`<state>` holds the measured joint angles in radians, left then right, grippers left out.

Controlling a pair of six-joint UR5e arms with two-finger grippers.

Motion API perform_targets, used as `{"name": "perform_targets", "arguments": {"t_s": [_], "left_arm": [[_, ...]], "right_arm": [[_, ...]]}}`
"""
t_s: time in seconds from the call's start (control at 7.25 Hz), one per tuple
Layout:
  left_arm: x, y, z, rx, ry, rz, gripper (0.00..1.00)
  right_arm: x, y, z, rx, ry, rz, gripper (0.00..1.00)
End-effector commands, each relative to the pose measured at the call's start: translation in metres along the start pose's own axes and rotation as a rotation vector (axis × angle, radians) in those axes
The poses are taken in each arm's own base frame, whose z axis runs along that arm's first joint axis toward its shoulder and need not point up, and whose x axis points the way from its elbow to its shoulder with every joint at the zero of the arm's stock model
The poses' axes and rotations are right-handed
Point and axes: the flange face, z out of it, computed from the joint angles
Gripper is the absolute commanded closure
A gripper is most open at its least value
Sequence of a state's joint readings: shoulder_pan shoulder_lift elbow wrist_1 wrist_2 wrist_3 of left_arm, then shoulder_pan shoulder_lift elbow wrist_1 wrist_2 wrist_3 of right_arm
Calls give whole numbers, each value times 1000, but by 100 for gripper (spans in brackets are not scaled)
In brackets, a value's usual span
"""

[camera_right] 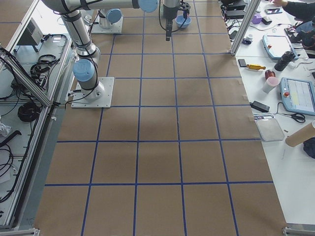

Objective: Stack green bowl on blue bowl
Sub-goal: 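Lower the left gripper onto the pale green bowl rim and grasp it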

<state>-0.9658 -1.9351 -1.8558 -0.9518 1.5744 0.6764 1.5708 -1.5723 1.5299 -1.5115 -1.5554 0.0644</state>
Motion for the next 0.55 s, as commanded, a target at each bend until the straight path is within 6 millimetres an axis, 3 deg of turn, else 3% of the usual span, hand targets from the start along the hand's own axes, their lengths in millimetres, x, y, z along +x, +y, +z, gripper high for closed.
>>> {"name": "perform_targets", "arguments": {"t_s": [0.0,0.14,0.28,0.41], "left_arm": [[4,5,19,-15,13,7,4],[3,5,21,-18,15,27,21],[2,4,19,-17,13,33,50],[2,3,18,-16,12,30,69]], "right_arm": [[0,0,0,0,0,0,0],[0,0,0,0,0,0,0],[0,0,0,0,0,0,0],[0,0,0,0,0,0,0]]}}
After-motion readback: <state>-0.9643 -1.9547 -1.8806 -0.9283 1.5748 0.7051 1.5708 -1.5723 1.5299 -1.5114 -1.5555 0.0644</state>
